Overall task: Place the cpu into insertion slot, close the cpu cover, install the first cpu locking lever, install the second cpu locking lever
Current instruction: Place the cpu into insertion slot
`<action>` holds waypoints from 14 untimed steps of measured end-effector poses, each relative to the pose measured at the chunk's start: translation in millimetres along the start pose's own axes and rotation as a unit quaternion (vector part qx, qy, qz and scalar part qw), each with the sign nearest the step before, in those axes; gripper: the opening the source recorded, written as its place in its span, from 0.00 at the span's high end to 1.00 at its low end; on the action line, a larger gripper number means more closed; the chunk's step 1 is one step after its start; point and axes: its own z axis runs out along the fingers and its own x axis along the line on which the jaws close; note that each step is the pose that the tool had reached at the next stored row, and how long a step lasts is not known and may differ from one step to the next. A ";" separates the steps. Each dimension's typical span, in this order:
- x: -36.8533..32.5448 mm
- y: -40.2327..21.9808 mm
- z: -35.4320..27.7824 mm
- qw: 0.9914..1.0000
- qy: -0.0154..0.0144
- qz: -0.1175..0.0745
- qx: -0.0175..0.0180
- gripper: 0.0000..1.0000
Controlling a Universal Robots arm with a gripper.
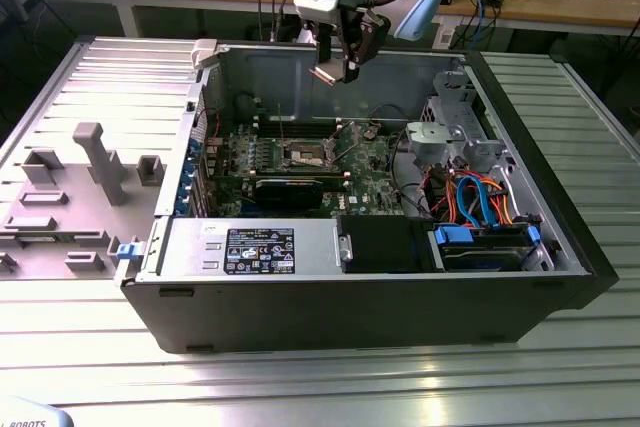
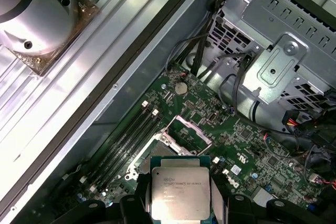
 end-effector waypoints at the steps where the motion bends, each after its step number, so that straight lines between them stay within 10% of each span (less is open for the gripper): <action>1: 0.0 0.0 0.0 1.000 0.000 0.000 0.000 0.46; 14: 0.0 0.0 0.4 0.999 -0.004 0.045 -0.001 0.46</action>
